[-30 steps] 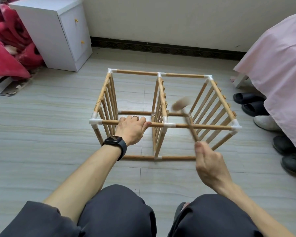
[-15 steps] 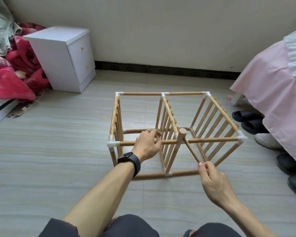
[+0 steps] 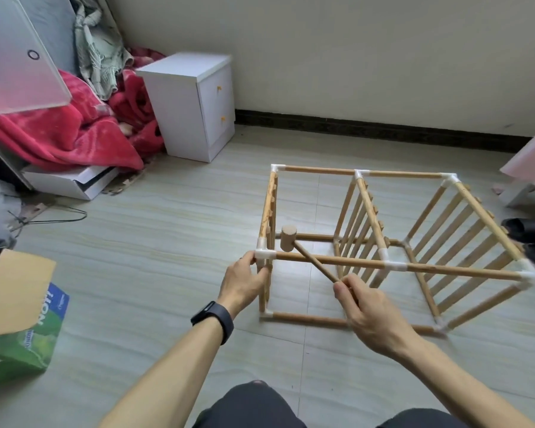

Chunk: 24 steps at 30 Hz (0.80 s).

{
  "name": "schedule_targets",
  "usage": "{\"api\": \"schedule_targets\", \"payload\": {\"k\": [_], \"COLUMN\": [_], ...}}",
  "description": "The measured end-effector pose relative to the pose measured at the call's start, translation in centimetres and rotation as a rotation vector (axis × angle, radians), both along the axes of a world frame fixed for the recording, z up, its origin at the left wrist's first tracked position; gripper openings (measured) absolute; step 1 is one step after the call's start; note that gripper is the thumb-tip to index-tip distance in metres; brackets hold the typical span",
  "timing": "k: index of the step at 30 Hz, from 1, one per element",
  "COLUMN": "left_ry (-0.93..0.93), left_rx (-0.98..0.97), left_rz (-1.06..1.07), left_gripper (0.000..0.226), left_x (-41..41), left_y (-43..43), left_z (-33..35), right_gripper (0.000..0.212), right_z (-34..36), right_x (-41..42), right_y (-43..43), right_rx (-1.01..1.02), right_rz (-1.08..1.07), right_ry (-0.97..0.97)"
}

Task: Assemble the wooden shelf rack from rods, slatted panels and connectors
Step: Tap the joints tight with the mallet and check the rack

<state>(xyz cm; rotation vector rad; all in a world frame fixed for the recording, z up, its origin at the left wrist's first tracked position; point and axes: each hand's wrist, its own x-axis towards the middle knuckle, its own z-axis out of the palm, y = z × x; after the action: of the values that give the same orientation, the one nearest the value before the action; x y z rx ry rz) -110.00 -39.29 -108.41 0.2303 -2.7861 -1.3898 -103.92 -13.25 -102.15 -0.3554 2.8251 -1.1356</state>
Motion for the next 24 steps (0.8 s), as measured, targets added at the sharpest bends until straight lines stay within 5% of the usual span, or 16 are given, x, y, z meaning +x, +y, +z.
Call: {"api": "schedule_targets", "payload": {"k": [8, 14, 18, 22, 24], "left_ry": [0.072, 0.111, 0.1, 0.121, 0.107], "left_rx": [-0.191, -0.142, -0.127, -0.157, -0.16], "left_rz": [0.022, 0.017, 0.026, 0.021, 0.026], "left_gripper": [0.028, 0.032, 0.032, 0.033, 0.034], "left_x": [-0.4, -0.3, -0.3, -0.3, -0.3], "left_y": [0.5, 0.2, 0.4, 0.3, 0.3], "left_z": [-1.6, -1.9, -1.8, -1.9, -1.8], "right_gripper": [0.03, 0.031, 0.035, 0.036, 0.037], "right_z": [0.3, 0.8, 0.4, 0.6, 0.6], "right_x": [-1.5, -1.6, -2.2, -2.5, -2.8], "right_y": [-1.9, -3.0, -4.0, -4.4, -4.4], "right_rx": [0.266, -0.029, 0.433, 0.228, 0.352], "right_rz": [0.117, 0.11, 0.148, 0.143, 0.123], "right_ry": [0.008, 0.28, 0.142, 0.339, 0.259]}}
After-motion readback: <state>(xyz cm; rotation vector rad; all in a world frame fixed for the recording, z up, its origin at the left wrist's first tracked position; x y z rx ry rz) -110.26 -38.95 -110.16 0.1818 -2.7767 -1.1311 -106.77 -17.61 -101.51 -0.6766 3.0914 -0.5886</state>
